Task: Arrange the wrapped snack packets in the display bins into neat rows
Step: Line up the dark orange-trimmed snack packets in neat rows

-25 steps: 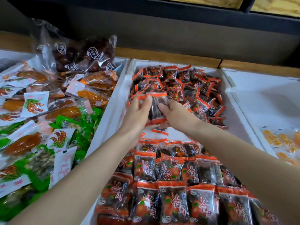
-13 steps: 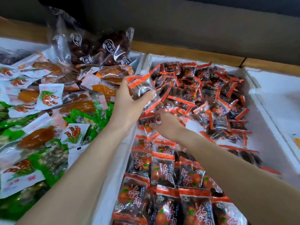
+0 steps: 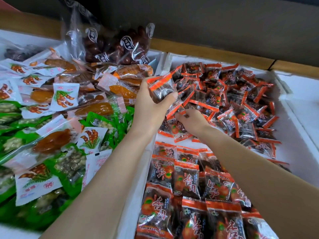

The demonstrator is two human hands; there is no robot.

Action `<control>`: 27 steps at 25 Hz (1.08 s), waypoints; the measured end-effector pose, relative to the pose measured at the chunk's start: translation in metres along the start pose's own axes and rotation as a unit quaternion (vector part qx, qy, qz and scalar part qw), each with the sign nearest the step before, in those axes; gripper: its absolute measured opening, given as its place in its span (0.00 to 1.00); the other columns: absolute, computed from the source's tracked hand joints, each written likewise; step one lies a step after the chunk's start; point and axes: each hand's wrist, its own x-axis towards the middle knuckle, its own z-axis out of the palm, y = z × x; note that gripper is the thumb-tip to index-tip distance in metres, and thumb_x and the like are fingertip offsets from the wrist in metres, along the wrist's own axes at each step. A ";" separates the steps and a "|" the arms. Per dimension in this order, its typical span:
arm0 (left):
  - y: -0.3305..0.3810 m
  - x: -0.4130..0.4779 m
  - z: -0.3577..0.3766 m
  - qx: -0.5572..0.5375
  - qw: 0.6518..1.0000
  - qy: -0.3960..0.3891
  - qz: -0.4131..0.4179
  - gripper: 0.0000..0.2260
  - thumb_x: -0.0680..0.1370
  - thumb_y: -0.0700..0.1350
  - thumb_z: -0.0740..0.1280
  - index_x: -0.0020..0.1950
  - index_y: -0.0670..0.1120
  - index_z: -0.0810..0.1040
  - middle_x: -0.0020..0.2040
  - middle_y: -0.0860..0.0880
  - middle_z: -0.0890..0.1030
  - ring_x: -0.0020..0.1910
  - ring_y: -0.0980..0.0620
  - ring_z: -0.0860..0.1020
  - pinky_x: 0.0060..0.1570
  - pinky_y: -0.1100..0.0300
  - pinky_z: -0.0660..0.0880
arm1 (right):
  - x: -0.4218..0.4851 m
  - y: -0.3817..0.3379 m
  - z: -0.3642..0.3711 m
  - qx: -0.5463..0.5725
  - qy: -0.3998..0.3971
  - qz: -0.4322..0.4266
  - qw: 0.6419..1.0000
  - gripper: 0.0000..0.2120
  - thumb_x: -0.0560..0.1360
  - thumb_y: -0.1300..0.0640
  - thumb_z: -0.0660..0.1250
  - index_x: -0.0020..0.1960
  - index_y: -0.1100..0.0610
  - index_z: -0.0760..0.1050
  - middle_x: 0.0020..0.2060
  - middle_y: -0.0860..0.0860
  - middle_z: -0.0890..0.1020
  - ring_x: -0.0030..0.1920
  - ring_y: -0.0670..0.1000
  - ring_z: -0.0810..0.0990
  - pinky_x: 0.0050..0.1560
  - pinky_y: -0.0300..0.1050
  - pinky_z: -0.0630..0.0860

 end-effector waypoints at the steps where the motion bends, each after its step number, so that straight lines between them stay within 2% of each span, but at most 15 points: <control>1: 0.000 0.000 0.000 -0.002 1.000 0.002 -0.002 0.17 0.74 0.41 0.72 0.59 0.51 0.71 0.51 0.55 0.80 0.49 0.61 0.79 0.47 0.68 0.76 | 0.003 -0.002 0.001 -0.013 -0.023 -0.009 1.000 0.12 0.81 0.53 0.57 0.40 0.54 0.65 0.27 0.49 0.67 0.25 0.48 0.63 0.26 0.40 0.60; 3: 0.000 0.001 0.001 -0.003 1.000 0.002 -0.007 0.17 0.74 0.41 0.72 0.59 0.52 0.71 0.51 0.55 0.80 0.50 0.60 0.79 0.49 0.67 0.76 | 0.009 -0.007 0.002 -0.046 -0.061 -0.016 0.997 0.07 0.82 0.54 0.54 0.49 0.57 0.65 0.31 0.50 0.70 0.28 0.47 0.66 0.27 0.39 0.62; 5: -0.001 0.000 0.002 -0.004 1.000 0.000 -0.012 0.17 0.74 0.41 0.72 0.59 0.51 0.71 0.51 0.54 0.80 0.49 0.59 0.79 0.48 0.66 0.76 | 0.013 -0.009 0.000 -0.058 -0.085 -0.013 0.995 0.05 0.82 0.54 0.54 0.53 0.56 0.64 0.34 0.50 0.71 0.30 0.47 0.67 0.29 0.40 0.64; 10: -0.002 -0.001 0.005 0.001 1.000 -0.017 -0.012 0.17 0.74 0.41 0.71 0.60 0.50 0.71 0.51 0.54 0.80 0.50 0.57 0.79 0.53 0.62 0.76 | -0.001 -0.002 -0.002 -0.053 -0.107 -0.020 0.993 0.12 0.82 0.55 0.54 0.40 0.50 0.62 0.30 0.50 0.68 0.27 0.47 0.64 0.27 0.38 0.62; 12: -0.002 -0.003 0.007 0.009 1.000 -0.020 -0.013 0.17 0.74 0.41 0.72 0.59 0.50 0.71 0.50 0.54 0.80 0.50 0.57 0.79 0.54 0.59 0.76 | 0.000 0.002 -0.006 -0.034 -0.053 -0.025 0.998 0.11 0.81 0.55 0.56 0.40 0.51 0.67 0.30 0.50 0.72 0.28 0.49 0.69 0.28 0.40 0.66; 15: -0.002 -0.003 0.005 0.002 1.000 -0.019 -0.019 0.16 0.74 0.42 0.71 0.59 0.50 0.71 0.50 0.53 0.80 0.50 0.56 0.79 0.54 0.58 0.76 | 0.000 0.012 -0.017 0.035 0.061 0.008 0.997 0.09 0.78 0.53 0.64 0.48 0.58 0.78 0.35 0.54 0.79 0.32 0.52 0.76 0.34 0.44 0.74; 17: -0.002 -0.003 0.004 -0.001 1.000 -0.020 -0.021 0.16 0.74 0.42 0.71 0.58 0.50 0.71 0.49 0.55 0.79 0.48 0.59 0.78 0.51 0.62 0.76 | -0.004 0.022 -0.021 0.044 0.036 0.038 0.998 0.10 0.73 0.52 0.70 0.48 0.58 0.79 0.40 0.54 0.81 0.39 0.53 0.80 0.42 0.46 0.78; 18: -0.002 -0.003 0.004 0.001 0.999 -0.023 -0.022 0.16 0.74 0.42 0.71 0.58 0.50 0.71 0.48 0.56 0.79 0.46 0.61 0.78 0.49 0.66 0.75 | -0.005 0.028 -0.021 0.017 0.018 0.044 0.999 0.12 0.71 0.52 0.72 0.50 0.58 0.78 0.44 0.54 0.81 0.44 0.54 0.80 0.47 0.46 0.78; 21: -0.001 -0.005 0.005 0.009 0.999 -0.031 -0.028 0.16 0.74 0.43 0.72 0.58 0.51 0.71 0.48 0.57 0.79 0.45 0.64 0.78 0.45 0.69 0.74 | -0.006 0.039 -0.024 -0.148 0.022 0.005 0.989 0.23 0.71 0.52 0.73 0.62 0.57 0.71 0.57 0.54 0.77 0.52 0.53 0.77 0.48 0.43 0.73; 24: 0.000 -0.004 0.005 0.010 0.999 -0.032 -0.031 0.16 0.74 0.42 0.72 0.58 0.51 0.71 0.48 0.56 0.79 0.47 0.62 0.78 0.48 0.66 0.75 | -0.013 0.048 -0.030 -0.179 -0.034 -0.049 0.982 0.23 0.72 0.50 0.72 0.65 0.52 0.72 0.67 0.50 0.72 0.63 0.52 0.73 0.57 0.42 0.69; 27: 0.000 -0.004 0.007 0.015 0.999 -0.034 -0.025 0.15 0.74 0.42 0.72 0.56 0.52 0.71 0.48 0.55 0.79 0.48 0.60 0.78 0.50 0.64 0.75 | -0.023 0.053 -0.032 -0.221 -0.094 -0.092 0.966 0.21 0.74 0.52 0.69 0.65 0.49 0.72 0.68 0.48 0.71 0.64 0.49 0.72 0.60 0.42 0.68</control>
